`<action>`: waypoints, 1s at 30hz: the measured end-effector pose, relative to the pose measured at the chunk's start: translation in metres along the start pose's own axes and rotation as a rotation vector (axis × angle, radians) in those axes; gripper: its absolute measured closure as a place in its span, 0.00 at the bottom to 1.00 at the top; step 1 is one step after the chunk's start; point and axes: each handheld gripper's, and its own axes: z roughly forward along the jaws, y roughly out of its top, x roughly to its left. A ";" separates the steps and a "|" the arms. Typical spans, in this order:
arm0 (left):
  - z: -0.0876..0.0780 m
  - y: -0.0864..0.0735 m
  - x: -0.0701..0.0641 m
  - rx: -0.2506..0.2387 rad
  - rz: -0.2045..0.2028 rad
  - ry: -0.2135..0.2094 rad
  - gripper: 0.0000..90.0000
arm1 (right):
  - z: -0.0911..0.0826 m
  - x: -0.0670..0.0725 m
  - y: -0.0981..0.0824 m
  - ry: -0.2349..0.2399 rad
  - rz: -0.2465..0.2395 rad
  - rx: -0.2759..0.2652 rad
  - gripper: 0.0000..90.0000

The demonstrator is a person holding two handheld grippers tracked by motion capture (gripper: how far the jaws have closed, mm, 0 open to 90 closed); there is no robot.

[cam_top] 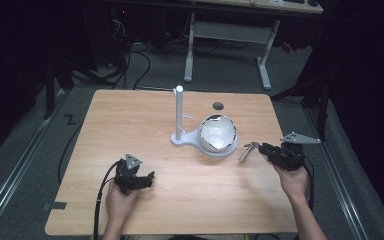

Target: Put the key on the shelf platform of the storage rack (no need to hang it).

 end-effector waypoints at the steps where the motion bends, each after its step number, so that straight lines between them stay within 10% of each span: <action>1: 0.000 0.000 0.000 0.000 0.001 0.000 0.21 | -0.001 0.001 0.002 0.006 -0.005 -0.001 0.85; 30: 0.000 0.000 0.000 0.000 0.000 0.000 0.21 | -0.013 0.037 0.055 0.154 -0.077 -0.114 0.85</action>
